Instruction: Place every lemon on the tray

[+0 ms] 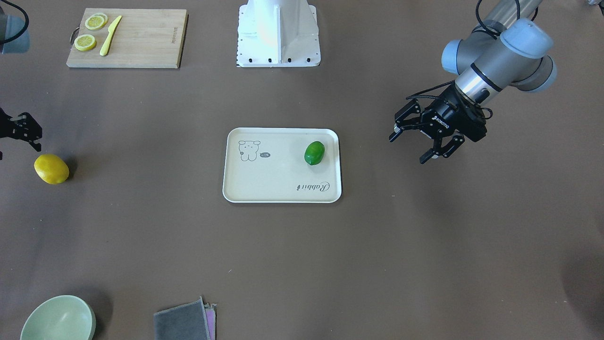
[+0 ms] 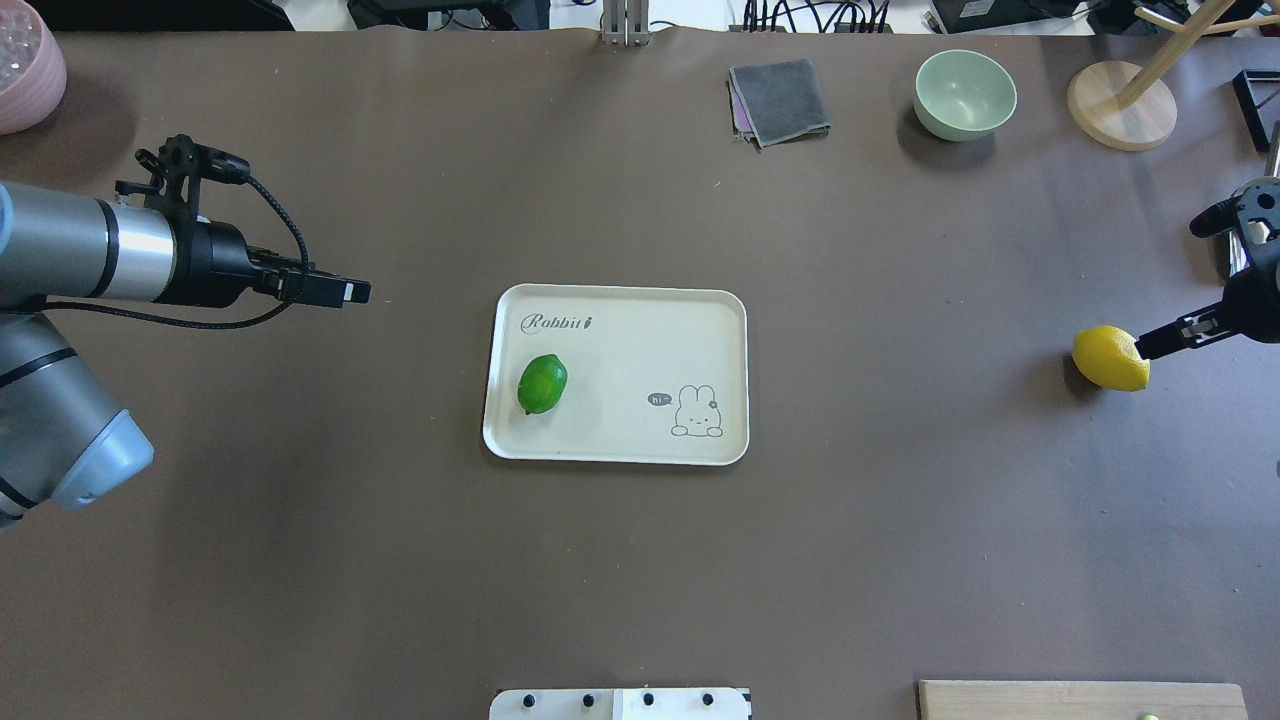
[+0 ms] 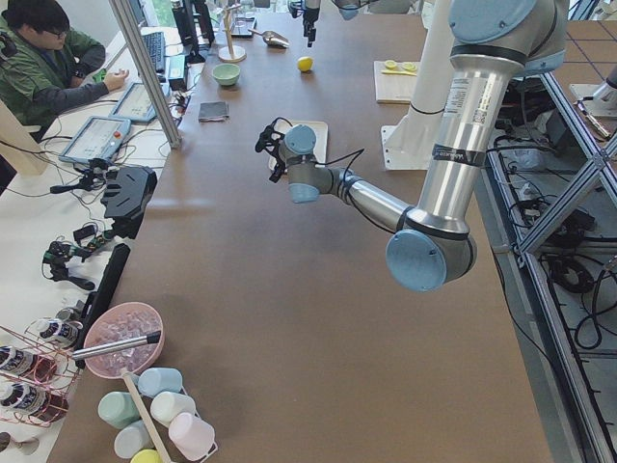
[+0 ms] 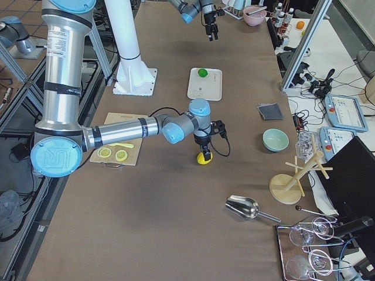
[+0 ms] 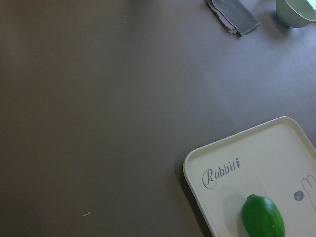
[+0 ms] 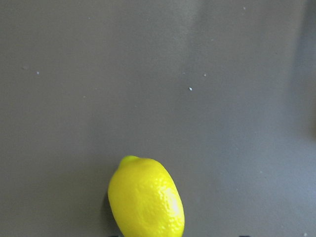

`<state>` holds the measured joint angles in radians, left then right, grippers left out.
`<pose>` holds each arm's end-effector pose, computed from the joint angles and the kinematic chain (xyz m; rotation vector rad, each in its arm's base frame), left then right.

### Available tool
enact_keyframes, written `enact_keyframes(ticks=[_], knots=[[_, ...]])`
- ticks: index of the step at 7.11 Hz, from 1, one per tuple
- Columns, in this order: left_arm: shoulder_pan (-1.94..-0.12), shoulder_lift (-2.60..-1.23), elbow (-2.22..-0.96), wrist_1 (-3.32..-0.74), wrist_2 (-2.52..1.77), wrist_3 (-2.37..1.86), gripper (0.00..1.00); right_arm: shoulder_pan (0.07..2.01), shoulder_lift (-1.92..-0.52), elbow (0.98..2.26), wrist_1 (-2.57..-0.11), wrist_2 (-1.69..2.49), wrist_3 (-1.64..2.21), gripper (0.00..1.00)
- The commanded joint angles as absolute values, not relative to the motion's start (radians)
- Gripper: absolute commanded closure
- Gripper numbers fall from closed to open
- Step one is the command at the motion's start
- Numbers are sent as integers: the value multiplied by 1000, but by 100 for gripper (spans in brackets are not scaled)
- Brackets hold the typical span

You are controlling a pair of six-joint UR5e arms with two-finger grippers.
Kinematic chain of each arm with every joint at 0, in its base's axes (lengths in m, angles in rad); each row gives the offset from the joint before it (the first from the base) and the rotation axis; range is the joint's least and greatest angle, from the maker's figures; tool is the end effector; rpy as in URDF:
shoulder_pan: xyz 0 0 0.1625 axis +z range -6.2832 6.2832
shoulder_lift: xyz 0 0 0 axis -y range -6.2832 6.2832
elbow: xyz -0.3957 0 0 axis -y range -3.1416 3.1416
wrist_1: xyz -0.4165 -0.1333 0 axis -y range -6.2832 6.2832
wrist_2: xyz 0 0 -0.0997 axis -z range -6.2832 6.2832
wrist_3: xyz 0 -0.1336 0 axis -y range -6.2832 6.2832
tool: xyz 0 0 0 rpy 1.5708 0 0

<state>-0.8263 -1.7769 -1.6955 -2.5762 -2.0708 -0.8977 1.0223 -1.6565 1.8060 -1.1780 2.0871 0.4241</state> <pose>0.3638 -0.4971 0.3448 0.5788 1.2399 0.2052 -0.2154 -0.4817 0.5428 0.2338 -0.6943 -0.2588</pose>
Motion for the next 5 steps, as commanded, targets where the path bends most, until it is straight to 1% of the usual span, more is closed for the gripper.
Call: enact_keyframes(ticks=[1,3,5], knots=[[-828,-1773,-1694,-2577,-2071,-893,2,971,-1589,1750,-1178,2085,425,1],[-827,-1775,-1694,-2577,-2068,-893,2,960,-1597,1730,-1178,2068,414,1],[-827,-1775,-1692,-2577,-2066,-894,2,936,-1594,1681,-1178,2011,365,1]])
